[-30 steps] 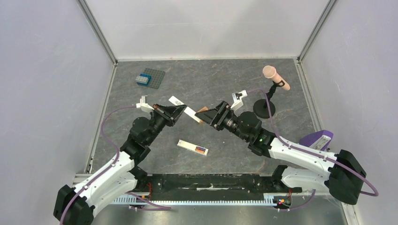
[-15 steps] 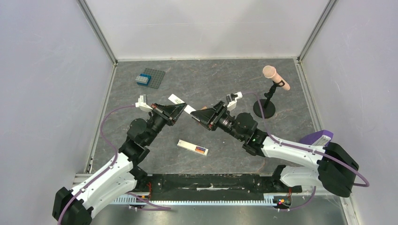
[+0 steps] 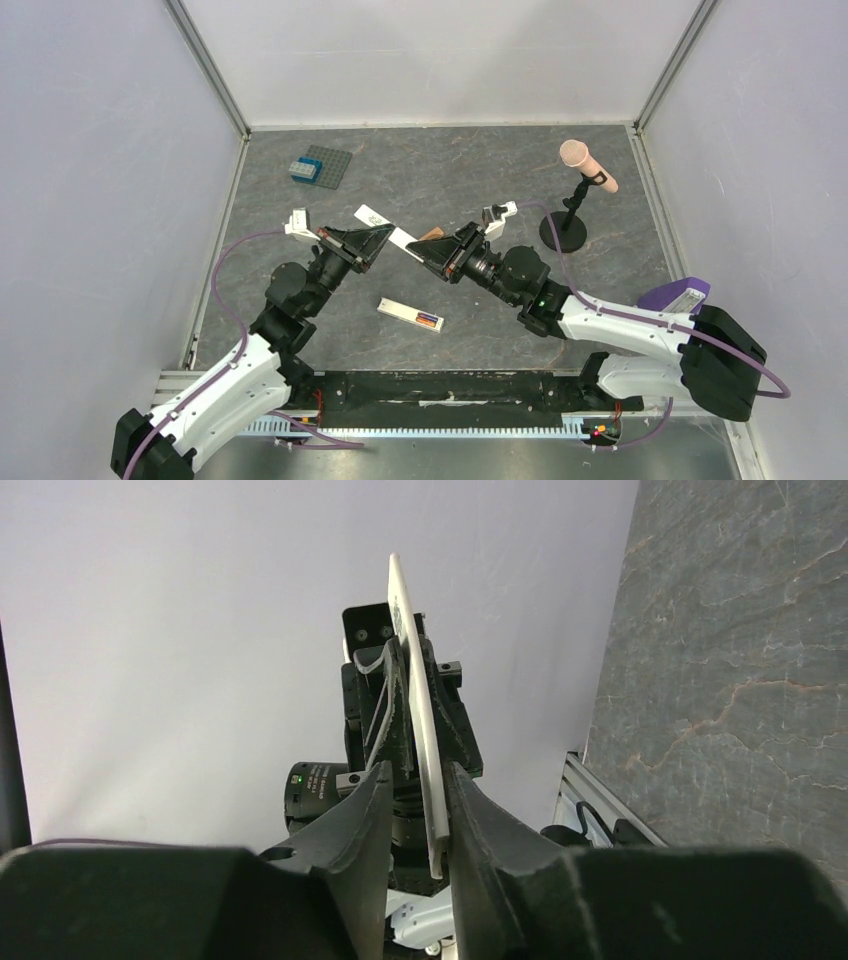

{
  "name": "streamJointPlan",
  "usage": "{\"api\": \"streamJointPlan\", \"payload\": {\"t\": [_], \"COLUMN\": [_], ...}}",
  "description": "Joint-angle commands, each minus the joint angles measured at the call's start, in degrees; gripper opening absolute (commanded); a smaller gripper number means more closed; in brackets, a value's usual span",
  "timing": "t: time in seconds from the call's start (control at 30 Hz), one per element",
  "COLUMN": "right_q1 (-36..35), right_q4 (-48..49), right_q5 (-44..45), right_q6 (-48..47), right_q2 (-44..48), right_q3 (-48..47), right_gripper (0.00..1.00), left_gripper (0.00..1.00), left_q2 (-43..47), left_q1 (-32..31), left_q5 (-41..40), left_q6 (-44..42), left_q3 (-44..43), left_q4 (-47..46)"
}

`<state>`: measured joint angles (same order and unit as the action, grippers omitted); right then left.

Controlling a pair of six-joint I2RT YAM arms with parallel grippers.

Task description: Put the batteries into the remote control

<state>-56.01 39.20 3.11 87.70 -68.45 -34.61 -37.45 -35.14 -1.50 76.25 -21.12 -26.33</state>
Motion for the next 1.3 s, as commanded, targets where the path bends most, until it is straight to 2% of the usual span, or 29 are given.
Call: {"api": "streamJointPlan", "payload": {"t": [0.0,0.17,0.2,0.3,0.33,0.4,0.47,0.6,0.73,0.9,1.03,1.17,1.27], "right_q1": [0.02,-0.01,0.03,0.01,0.10,0.90,2.17,4.14,4.15,2.58,0.31,-0.53,-1.24], "right_q4": [2.34,-1.13,-1.85,-6.52,-9.27,-15.45,-19.68,-25.47,-26.79,-21.63,-17.48,-8.93,-7.03], "right_q5": [2.41,2.85,3.07,2.95,2.92,2.90,2.44,1.32,-4.55,-13.28,-11.76,-12.43,-11.62], "right_q6": [0.30,-0.60,-0.77,-2.78,-4.36,-7.98,-10.62,-12.44,-15.54,-16.63,-15.93,-12.17,-11.21], "right_q2": [0.53,0.30,0.62,1.42,2.05,3.70,6.24,11.81,11.35,6.58,3.40,-1.33,-4.27], "right_q3": [-1.06,-2.83,-2.77,-2.99,-3.09,-2.50,0.16,6.09,7.71,9.93,10.71,12.42,12.10], "right_gripper": [0.23,0.00,0.00,0.00,0.00,0.00,0.00,0.00,0.00,0.00,0.00,0.00,0.00], "left_gripper": [0.02,0.02,0.07,0.44,0.52,0.56,0.57,0.58,0.59,0.60,0.61,0.61,0.61], "left_q2": [0.15,-0.32,-0.19,0.35,0.48,0.82,1.78,5.53,9.24,8.33,6.57,6.85,7.76], "left_q1": [-0.19,-0.20,-0.20,-0.20,-0.21,-0.25,-0.20,-0.16,-0.12,-0.12,-0.13,-0.18,-0.11], "left_q5": [-1.27,-0.59,-0.34,1.11,2.76,5.18,5.51,-0.04,-7.02,-8.63,-8.41,-7.96,-7.71], "left_q6": [-1.02,-1.17,-1.25,-2.79,-4.77,-9.37,-12.94,-18.01,-20.17,-21.30,-19.38,-16.91,-15.05], "left_q3": [1.17,1.33,1.43,1.17,0.14,-1.88,-3.76,-6.52,-8.39,-8.57,-5.95,-1.48,1.61], "left_q4": [-0.99,-1.24,-1.25,1.88,5.84,14.50,25.04,45.72,56.88,59.27,58.56,55.61,53.44]}}
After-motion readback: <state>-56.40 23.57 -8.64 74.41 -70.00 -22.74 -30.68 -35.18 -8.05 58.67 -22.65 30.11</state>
